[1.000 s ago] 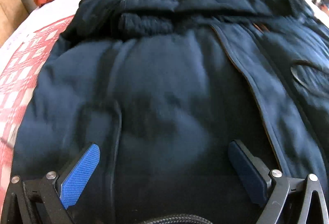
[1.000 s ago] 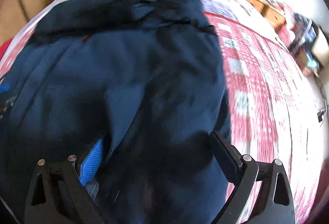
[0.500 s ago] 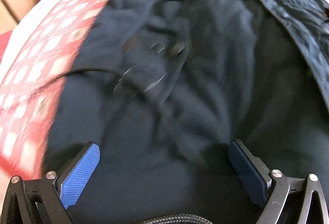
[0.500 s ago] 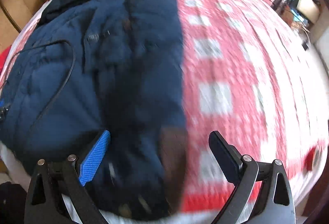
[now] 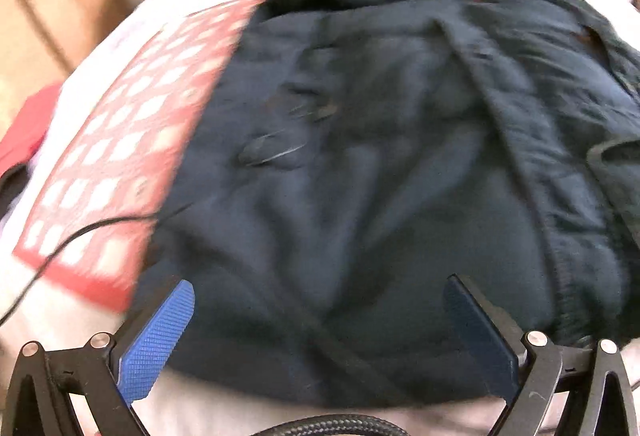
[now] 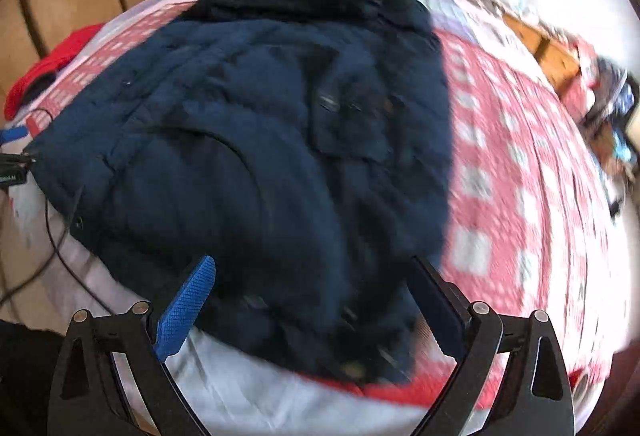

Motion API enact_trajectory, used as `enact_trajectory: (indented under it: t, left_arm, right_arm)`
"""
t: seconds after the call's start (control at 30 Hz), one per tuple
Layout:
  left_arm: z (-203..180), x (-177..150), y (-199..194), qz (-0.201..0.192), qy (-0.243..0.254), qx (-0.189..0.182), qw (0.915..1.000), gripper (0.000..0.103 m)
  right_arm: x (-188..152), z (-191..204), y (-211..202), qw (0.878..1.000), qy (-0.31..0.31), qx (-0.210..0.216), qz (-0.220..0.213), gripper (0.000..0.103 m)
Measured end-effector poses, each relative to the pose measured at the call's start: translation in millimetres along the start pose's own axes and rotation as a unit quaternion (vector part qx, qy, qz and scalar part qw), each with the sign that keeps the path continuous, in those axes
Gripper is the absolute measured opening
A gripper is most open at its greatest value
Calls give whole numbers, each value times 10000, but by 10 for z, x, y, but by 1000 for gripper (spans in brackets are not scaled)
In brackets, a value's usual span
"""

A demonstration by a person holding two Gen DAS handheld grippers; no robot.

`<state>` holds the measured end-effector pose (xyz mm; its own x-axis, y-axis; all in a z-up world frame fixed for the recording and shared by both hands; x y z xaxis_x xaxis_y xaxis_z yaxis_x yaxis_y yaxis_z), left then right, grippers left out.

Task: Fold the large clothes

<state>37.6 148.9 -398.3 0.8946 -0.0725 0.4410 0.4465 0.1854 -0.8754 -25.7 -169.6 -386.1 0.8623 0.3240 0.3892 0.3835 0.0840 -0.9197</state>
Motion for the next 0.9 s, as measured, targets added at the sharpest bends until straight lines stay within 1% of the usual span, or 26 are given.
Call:
enact_trajectory:
  t: [0.03, 0.07, 0.1, 0.13, 0.17, 0.2, 0.23, 0.27, 0.3, 0.37, 0.4, 0.43, 0.47, 0.5, 0.53, 0.6, 0.63, 0.7, 0.8, 0.9]
  left_arm:
    - [-86, 8, 81, -57, 211, -38, 9998, 102]
    - [-92, -1, 153, -48, 311, -6, 9995, 102]
    - [-66, -15, 219, -3, 341, 14, 9994, 103]
    - [68, -76, 321, 96, 290, 42, 9995, 103]
    - [187, -123, 358, 151, 195, 85, 9997, 103]
    - [418, -218, 411, 267, 22, 160, 9995, 103]
    - [555, -291, 408, 307, -73, 144, 9994, 103]
    - [725, -382, 389, 307, -131, 114, 9994, 103]
    - [816, -445, 356, 275, -59, -13, 9996, 102]
    - [981, -565, 324, 385, 123, 552, 9977, 103]
    - [1082, -624, 302, 426, 98, 625, 9971, 103]
    - [1229, -701, 252, 458, -92, 618, 9970, 103]
    - [1329, -750, 220, 495, -174, 778, 9956, 103]
    - [1469, -820, 191, 577, -265, 1090, 9920, 103]
    - [1686, -944, 143, 714, -534, 1347, 9869, 102]
    - [1943, -1115, 54, 844, -1033, 1389, 9813, 102]
    - [2076, -1211, -16, 889, -1295, 1437, 9771, 102]
    - [2115, -1264, -86, 861, -1334, 1461, 9764, 102]
    - [1905, -1131, -128, 644, -1075, 1206, 9848, 102]
    - [1674, -888, -30, 397, -791, 1049, 9905, 102]
  right_arm:
    - [41, 65, 81, 10000, 7, -13, 16, 98]
    - [27, 111, 183, 9999, 47, -12, 137, 98]
    - [30, 100, 264, 9997, 60, -100, 236, 98]
    - [-9, 70, 345, 9992, 93, -226, 331, 98]
    - [-118, -51, 385, 9985, 262, -313, 372, 98]
    - [-157, -137, 410, 9978, 435, -320, 390, 98]
    - [-219, -213, 379, 9975, 570, -217, 364, 96]
    - [-259, -248, 318, 9977, 568, -186, 331, 91]
    - [-275, -240, 287, 9979, 472, -248, 356, 91]
    - [-315, -187, 206, 9980, 202, -427, 430, 91]
    - [-335, -188, 188, 9979, 196, -422, 450, 91]
    - [-374, -240, 145, 9977, 237, -425, 475, 92]
    - [-410, -264, 114, 9968, 338, -484, 538, 93]
    - [-416, -291, 99, 9961, 413, -502, 591, 93]
    - [-439, -306, 62, 9954, 520, -515, 624, 93]
    - [-468, -382, -12, 9938, 755, -510, 641, 93]
    - [-486, -412, -33, 9931, 819, -526, 658, 93]
    - [-510, -414, -51, 9922, 881, -559, 675, 93]
    - [-486, -394, -59, 9923, 828, -681, 628, 93]
    - [-450, -392, -84, 9921, 860, -731, 555, 93]
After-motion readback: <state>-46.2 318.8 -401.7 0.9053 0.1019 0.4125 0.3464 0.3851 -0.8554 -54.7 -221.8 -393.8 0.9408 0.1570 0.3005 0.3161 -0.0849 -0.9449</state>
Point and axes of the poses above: each gripper's, at about its wrist camera, not at the fingertips, and y roughly the way its jaws point, z to its left, x to its top, the point moved 7 cm from there along y, roughly the way its jaws point, and after that the axes turned 8 degrees about z, right-handed, at the moved point
